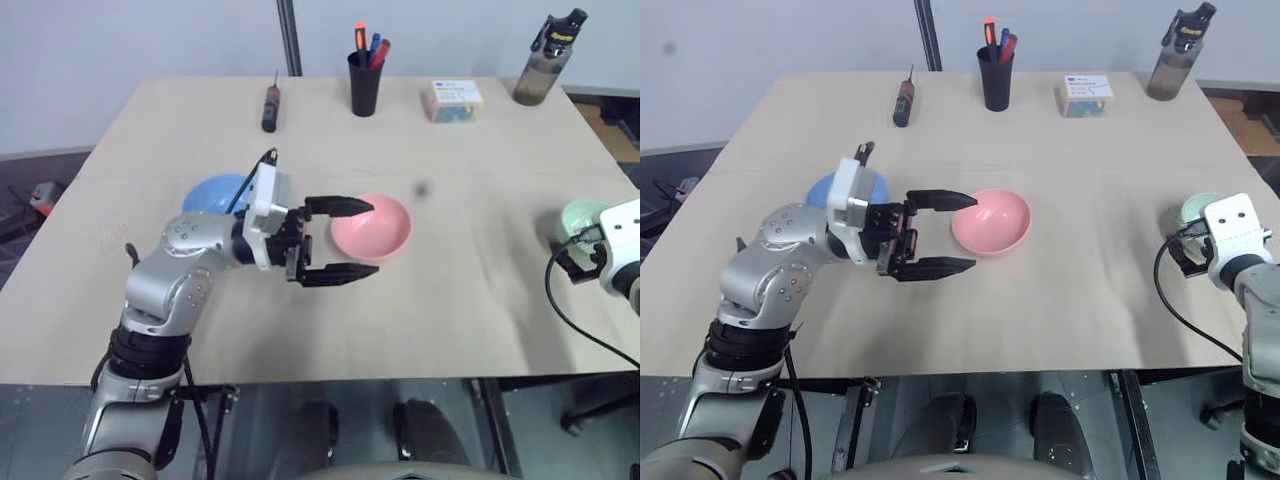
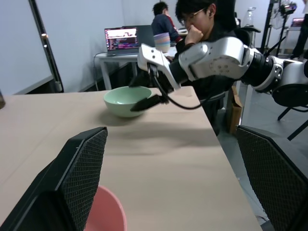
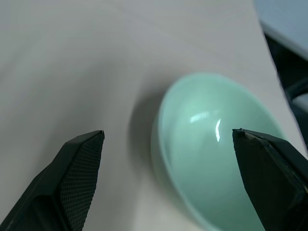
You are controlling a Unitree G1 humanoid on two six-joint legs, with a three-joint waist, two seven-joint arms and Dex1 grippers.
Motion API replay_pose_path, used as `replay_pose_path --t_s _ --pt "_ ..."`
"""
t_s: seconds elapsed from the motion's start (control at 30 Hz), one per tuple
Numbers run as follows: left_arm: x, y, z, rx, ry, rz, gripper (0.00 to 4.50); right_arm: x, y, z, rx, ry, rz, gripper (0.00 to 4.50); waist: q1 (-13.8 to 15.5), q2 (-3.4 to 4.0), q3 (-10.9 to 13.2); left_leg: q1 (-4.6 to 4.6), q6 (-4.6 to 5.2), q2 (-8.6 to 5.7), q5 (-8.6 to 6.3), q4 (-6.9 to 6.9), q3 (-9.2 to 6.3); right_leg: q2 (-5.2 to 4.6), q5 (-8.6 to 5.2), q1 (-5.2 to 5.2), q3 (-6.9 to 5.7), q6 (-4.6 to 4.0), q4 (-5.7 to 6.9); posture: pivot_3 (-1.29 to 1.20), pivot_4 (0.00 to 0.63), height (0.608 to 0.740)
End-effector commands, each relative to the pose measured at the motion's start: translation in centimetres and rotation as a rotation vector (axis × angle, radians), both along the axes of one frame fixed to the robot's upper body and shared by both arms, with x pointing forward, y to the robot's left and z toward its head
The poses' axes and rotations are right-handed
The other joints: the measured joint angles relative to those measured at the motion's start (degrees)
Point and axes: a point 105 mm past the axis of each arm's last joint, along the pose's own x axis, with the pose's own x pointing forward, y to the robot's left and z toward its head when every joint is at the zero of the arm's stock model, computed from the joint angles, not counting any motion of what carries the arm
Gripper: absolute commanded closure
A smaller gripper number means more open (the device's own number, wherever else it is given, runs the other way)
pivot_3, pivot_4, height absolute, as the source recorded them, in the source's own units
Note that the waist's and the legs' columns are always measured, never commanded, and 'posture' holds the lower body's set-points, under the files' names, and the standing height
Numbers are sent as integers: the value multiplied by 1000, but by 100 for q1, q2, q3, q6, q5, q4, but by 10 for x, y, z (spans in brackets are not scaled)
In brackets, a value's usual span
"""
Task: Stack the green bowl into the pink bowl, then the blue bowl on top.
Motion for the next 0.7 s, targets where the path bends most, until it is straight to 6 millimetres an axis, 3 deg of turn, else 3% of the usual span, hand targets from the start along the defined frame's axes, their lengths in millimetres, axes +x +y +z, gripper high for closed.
replay_pose_path --t_s 0.03,0.17,0.43,0.63,0.7 --pt "2 2 14 -64 -24 9 0 3 -1 1 16 -30 -2 33 23 0 0 0 0 2 0 0 -1 0 0 0 -1 0 0 0 150 740" --pt "3 4 14 -82 -20 37 0 8 -3 -4 29 -30 -7 1274 48 0 0 -2 -1 3 1 0 -4 -1 0 0 -3 0 -2 0 150 740" --pt "9 11 15 -120 -13 120 0 15 -2 0 -13 -38 32 4469 48 0 0 -2 -2 3 1 0 -5 -1 0 0 -4 0 -2 0 150 740" --pt "15 18 14 -142 -8 190 0 19 14 14 -67 -67 156 4469 50 1 1 -2 -2 4 1 1 -6 -1 0 0 -5 0 -2 0 150 740" --pt "18 23 13 -147 -4 225 0 20 52 31 -21 -120 338 4469 50 0 1 -2 -2 3 1 1 -5 -1 0 1 -5 0 -2 0 150 740"
